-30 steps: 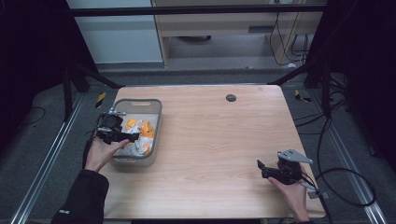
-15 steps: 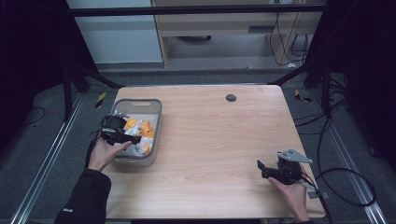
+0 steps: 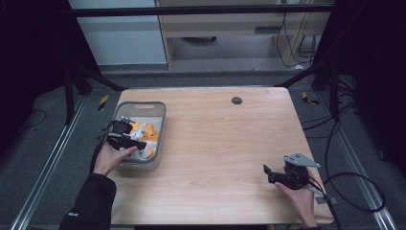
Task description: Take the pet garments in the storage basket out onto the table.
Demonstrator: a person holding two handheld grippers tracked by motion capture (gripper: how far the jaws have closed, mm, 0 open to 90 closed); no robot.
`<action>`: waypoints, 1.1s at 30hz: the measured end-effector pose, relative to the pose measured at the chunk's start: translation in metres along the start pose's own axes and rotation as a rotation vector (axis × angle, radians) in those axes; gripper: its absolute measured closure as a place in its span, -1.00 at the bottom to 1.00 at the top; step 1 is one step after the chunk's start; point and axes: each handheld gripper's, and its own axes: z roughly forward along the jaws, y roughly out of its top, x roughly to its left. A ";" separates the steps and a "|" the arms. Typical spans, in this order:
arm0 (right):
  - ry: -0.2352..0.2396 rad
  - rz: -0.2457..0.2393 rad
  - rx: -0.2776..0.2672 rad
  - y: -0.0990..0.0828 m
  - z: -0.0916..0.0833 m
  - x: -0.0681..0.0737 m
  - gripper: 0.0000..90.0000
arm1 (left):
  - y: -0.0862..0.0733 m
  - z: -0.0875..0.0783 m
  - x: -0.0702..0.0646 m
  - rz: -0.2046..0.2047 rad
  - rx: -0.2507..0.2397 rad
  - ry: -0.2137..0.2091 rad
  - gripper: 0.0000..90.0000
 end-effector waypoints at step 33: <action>0.002 -0.010 0.007 -0.001 0.002 0.000 -0.75 | -0.003 0.004 0.007 -0.014 0.066 -0.020 0.59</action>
